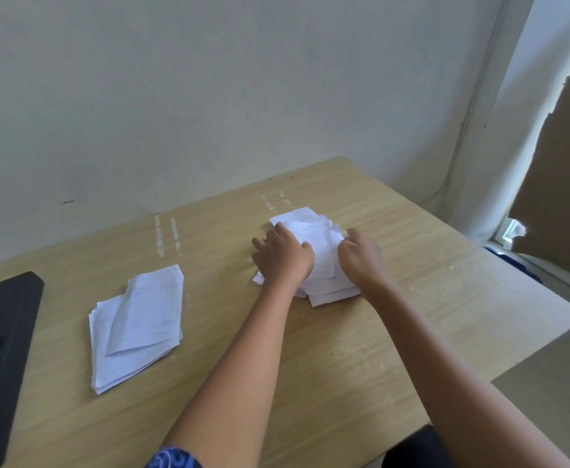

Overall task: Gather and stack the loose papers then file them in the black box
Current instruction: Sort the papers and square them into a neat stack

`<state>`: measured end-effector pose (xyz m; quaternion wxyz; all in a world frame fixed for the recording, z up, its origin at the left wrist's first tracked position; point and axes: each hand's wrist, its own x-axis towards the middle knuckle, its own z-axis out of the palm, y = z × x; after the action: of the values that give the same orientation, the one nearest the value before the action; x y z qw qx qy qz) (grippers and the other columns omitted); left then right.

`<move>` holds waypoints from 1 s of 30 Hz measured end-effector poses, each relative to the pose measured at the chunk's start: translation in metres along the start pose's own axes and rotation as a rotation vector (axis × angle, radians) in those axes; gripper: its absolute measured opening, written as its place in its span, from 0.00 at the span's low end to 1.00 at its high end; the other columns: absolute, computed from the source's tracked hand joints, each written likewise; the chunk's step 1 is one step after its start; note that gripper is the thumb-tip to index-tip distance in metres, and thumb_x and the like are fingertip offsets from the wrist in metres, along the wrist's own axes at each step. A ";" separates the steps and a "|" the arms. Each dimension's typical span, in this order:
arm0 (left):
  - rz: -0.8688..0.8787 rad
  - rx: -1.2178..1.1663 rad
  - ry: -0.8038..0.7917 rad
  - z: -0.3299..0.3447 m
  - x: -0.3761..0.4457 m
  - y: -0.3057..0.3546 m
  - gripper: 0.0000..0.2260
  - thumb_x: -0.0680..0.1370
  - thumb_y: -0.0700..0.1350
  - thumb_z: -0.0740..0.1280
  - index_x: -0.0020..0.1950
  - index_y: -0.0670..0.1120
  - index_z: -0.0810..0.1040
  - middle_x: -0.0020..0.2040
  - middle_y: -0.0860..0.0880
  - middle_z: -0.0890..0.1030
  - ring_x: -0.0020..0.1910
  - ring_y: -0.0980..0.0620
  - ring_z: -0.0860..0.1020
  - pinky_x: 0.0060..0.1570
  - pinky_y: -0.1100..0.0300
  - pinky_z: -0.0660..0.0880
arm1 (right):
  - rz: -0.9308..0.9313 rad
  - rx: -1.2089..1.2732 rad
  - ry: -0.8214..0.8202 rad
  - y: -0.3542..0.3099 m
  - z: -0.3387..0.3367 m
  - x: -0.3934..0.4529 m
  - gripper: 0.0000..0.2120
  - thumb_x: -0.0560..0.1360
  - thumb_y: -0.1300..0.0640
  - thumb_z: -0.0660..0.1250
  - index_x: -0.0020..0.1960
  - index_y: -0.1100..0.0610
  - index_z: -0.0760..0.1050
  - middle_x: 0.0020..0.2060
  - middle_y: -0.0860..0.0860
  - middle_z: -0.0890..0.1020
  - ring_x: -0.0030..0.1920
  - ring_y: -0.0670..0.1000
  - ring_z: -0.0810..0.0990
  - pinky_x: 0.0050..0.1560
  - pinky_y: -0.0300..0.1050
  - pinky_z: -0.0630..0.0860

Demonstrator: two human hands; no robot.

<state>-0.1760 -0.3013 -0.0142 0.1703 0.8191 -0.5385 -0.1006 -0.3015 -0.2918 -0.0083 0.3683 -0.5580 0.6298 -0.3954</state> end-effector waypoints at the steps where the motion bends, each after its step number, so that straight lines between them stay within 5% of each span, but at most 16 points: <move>1: 0.010 -0.018 -0.018 0.001 0.000 0.000 0.27 0.81 0.54 0.61 0.76 0.42 0.63 0.72 0.44 0.72 0.69 0.38 0.66 0.62 0.48 0.69 | -0.007 -0.015 0.007 0.002 -0.002 0.000 0.06 0.71 0.66 0.53 0.38 0.62 0.67 0.38 0.54 0.73 0.42 0.56 0.68 0.34 0.49 0.63; 5: -0.161 -0.100 0.011 0.002 -0.001 -0.002 0.26 0.80 0.55 0.64 0.72 0.41 0.66 0.71 0.40 0.69 0.70 0.36 0.65 0.64 0.47 0.69 | -0.014 -0.173 0.045 0.006 -0.003 -0.004 0.10 0.71 0.67 0.53 0.34 0.56 0.61 0.36 0.54 0.71 0.43 0.58 0.68 0.40 0.46 0.63; 8: -0.209 -0.053 -0.060 0.004 -0.008 0.012 0.23 0.80 0.51 0.64 0.70 0.41 0.66 0.70 0.40 0.67 0.69 0.37 0.64 0.65 0.49 0.68 | -0.016 -0.149 0.022 0.002 -0.002 -0.005 0.12 0.70 0.69 0.54 0.32 0.56 0.59 0.31 0.51 0.68 0.31 0.50 0.63 0.29 0.43 0.58; 12: -0.224 0.000 -0.097 0.002 -0.011 0.030 0.22 0.78 0.44 0.67 0.70 0.42 0.65 0.69 0.40 0.68 0.67 0.37 0.68 0.64 0.52 0.69 | -0.016 -0.059 -0.014 0.006 -0.003 0.002 0.14 0.67 0.70 0.54 0.31 0.54 0.55 0.27 0.48 0.60 0.31 0.50 0.56 0.31 0.45 0.51; 17: -0.194 -0.015 -0.112 -0.005 0.005 0.024 0.21 0.76 0.43 0.71 0.67 0.41 0.72 0.63 0.45 0.77 0.63 0.44 0.77 0.62 0.51 0.74 | -0.005 0.053 -0.065 0.022 -0.006 0.002 0.10 0.70 0.68 0.61 0.35 0.56 0.65 0.38 0.55 0.76 0.41 0.50 0.71 0.37 0.42 0.62; 20: -0.188 -0.065 -0.171 -0.011 0.010 0.015 0.10 0.74 0.44 0.72 0.52 0.43 0.75 0.51 0.48 0.80 0.54 0.46 0.82 0.56 0.54 0.77 | -0.034 0.025 -0.085 0.026 -0.007 0.002 0.03 0.73 0.65 0.66 0.41 0.61 0.75 0.47 0.54 0.82 0.45 0.47 0.77 0.43 0.41 0.70; 22: -0.154 -0.061 -0.174 -0.011 0.008 0.013 0.08 0.75 0.44 0.70 0.44 0.44 0.71 0.50 0.48 0.81 0.52 0.46 0.81 0.56 0.54 0.76 | -0.068 -0.020 -0.077 0.027 -0.007 0.000 0.08 0.74 0.64 0.66 0.37 0.59 0.72 0.47 0.53 0.83 0.41 0.44 0.75 0.38 0.38 0.69; 23: -0.131 -0.038 -0.163 -0.011 0.005 0.013 0.07 0.76 0.44 0.69 0.48 0.44 0.73 0.54 0.47 0.81 0.55 0.46 0.81 0.58 0.54 0.74 | -0.089 -0.039 -0.072 0.028 -0.007 0.000 0.11 0.73 0.64 0.65 0.35 0.57 0.68 0.44 0.53 0.83 0.40 0.45 0.75 0.35 0.38 0.66; 26: -0.079 0.076 -0.092 -0.001 -0.004 0.017 0.25 0.77 0.44 0.67 0.72 0.42 0.64 0.68 0.41 0.73 0.67 0.40 0.72 0.63 0.53 0.68 | -0.113 -0.060 -0.091 0.030 -0.006 0.000 0.11 0.72 0.66 0.61 0.33 0.58 0.64 0.36 0.55 0.79 0.41 0.50 0.79 0.35 0.42 0.64; 30: 0.035 0.300 0.005 0.014 -0.020 0.022 0.35 0.77 0.40 0.67 0.79 0.43 0.53 0.66 0.39 0.74 0.64 0.40 0.74 0.57 0.54 0.67 | -0.119 -0.090 -0.152 0.031 -0.008 0.000 0.08 0.70 0.64 0.60 0.42 0.70 0.71 0.47 0.64 0.83 0.38 0.52 0.78 0.38 0.48 0.73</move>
<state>-0.2068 -0.2934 -0.0186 0.0493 0.8260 -0.5613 -0.0138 -0.3215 -0.2886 -0.0328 0.3655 -0.6389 0.5827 -0.3446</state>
